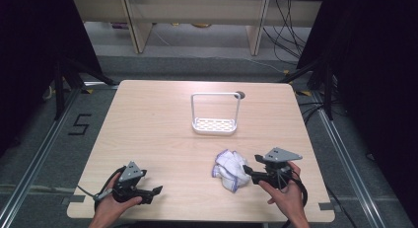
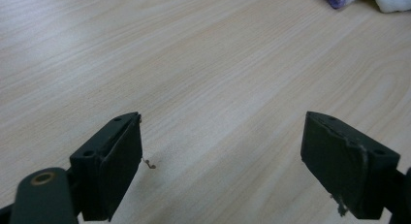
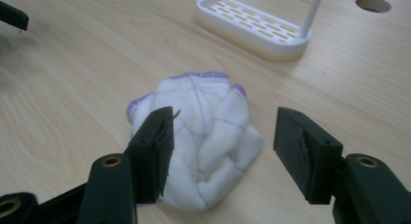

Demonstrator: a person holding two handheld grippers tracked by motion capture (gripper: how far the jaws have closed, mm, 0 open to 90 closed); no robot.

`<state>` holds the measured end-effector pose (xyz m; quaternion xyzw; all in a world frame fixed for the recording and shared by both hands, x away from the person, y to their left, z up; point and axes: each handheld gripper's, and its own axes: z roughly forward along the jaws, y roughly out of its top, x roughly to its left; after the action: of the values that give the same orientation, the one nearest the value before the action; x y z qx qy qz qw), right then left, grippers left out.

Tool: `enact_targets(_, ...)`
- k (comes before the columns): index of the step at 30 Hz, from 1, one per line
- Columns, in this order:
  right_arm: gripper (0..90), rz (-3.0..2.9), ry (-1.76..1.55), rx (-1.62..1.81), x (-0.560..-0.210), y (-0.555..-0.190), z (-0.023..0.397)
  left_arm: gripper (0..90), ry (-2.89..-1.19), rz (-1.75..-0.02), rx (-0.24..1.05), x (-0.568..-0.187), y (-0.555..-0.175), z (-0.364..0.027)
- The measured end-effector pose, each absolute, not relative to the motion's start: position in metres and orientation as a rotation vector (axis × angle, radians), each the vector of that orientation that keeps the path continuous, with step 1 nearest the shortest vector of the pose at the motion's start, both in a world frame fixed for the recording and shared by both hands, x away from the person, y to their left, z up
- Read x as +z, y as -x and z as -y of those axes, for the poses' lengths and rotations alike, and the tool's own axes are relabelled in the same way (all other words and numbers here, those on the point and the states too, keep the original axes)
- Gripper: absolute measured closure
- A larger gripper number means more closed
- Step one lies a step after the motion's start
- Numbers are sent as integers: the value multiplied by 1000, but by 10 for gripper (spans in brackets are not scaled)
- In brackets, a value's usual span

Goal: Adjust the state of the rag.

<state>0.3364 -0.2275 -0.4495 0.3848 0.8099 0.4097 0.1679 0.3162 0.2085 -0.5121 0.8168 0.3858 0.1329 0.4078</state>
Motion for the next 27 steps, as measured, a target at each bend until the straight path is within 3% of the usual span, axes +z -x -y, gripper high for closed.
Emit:
enact_targets(21,512,-2480,-903,976,-467,-365,157,147,-2075,-980,335,-513,-316,-207)
enact_targets(24,584,-2503,-858,899,-473,-371,149,147,-2082,-973,338,-513,-316,-207)
enact_targets(27,749,-2511,-843,852,-476,-374,147,147,-2083,-977,343,-512,-316,-208)
